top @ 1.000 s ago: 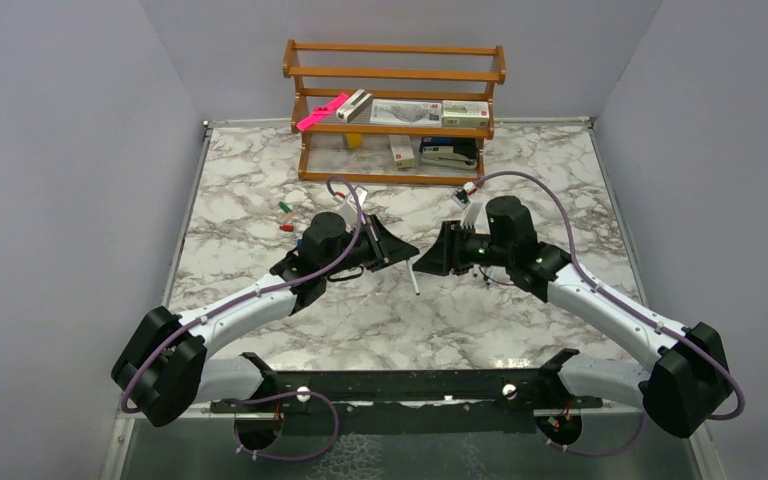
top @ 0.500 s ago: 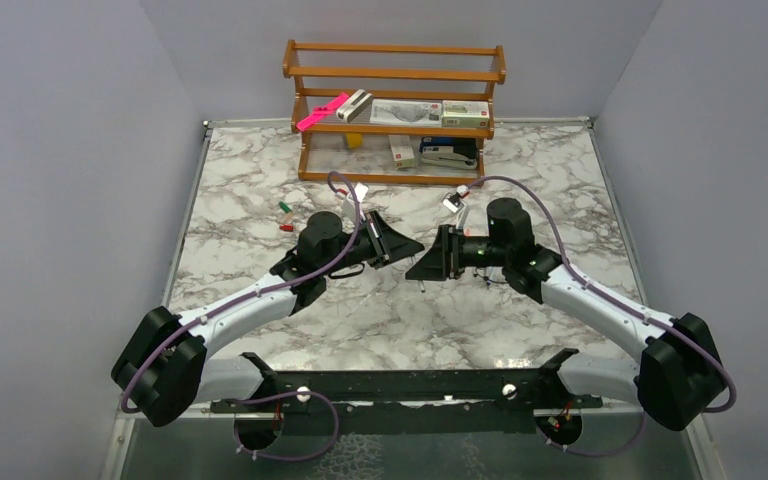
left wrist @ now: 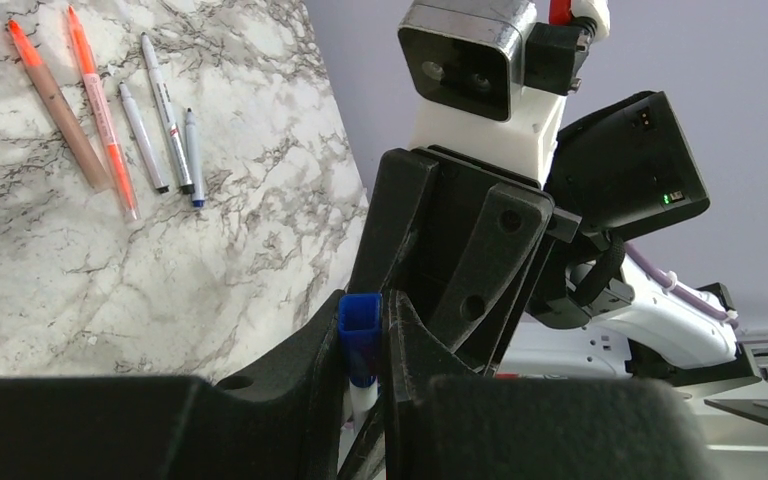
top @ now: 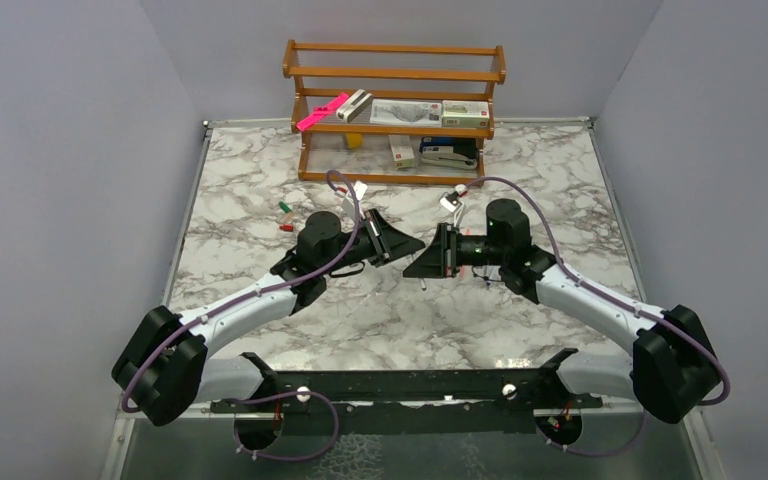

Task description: Open the pen caps

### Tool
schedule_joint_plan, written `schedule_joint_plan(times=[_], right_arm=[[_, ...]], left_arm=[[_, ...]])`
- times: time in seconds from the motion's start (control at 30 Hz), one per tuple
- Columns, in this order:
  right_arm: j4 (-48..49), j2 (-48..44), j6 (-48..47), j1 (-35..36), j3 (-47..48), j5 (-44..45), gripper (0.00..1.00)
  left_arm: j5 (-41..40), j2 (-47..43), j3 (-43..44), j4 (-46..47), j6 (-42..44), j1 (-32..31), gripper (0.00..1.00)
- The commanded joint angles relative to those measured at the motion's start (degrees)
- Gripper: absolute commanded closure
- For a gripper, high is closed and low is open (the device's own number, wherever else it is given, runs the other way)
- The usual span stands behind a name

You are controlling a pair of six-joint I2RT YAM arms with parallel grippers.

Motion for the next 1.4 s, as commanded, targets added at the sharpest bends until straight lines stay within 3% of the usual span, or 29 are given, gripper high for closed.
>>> schedule_joint_plan(times=[0.0, 0.13, 0.23, 0.3, 0.4, 0.43, 0.73, 1.07, 1.37], right_arm=[[3.85, 1.26, 1.36, -0.55, -0.40, -0.81, 0.79], [4.59, 2.07, 1.64, -0.78, -0.63, -1.43, 0.71], [5.66, 2.29, 2.24, -0.91, -1.33, -1.68, 0.70], [6.39, 2.29, 2.72, -1.13, -1.72, -1.62, 0.77], [7.57, 2.54, 3.59, -1.50, -2.24, -1.83, 0.97], [8.41, 2.58, 3.94, -1.66, -2.54, -2.00, 0.99], [11.38, 2.98, 5.62, -1.70, -6.31, -4.15, 0.99], [15.62, 0.98, 7.85, -1.70, -13.25, -4.67, 0.99], [13.92, -1.90, 7.39, -1.69, -15.97, -4.50, 0.99]], left_arm=[[1.88, 0.03, -0.66, 3.90, -0.67, -0.38, 0.96], [2.27, 0.39, -0.68, 4.51, -0.66, -0.38, 0.97], [2.36, 0.45, -0.81, 4.66, -0.58, -0.38, 0.97], [2.44, 0.61, -0.85, 4.75, -0.53, -0.38, 0.97], [2.53, 1.05, -1.08, 5.06, -0.46, -0.38, 0.97], [2.39, 1.15, -1.25, 5.27, -0.47, -0.38, 0.97], [-4.37, 1.72, -3.35, 10.34, 1.06, 0.24, 1.00], [-11.82, 6.99, -3.13, 20.63, -0.99, 5.96, 1.00], [-9.80, 9.81, -0.86, 22.44, -2.25, 11.77, 1.00]])
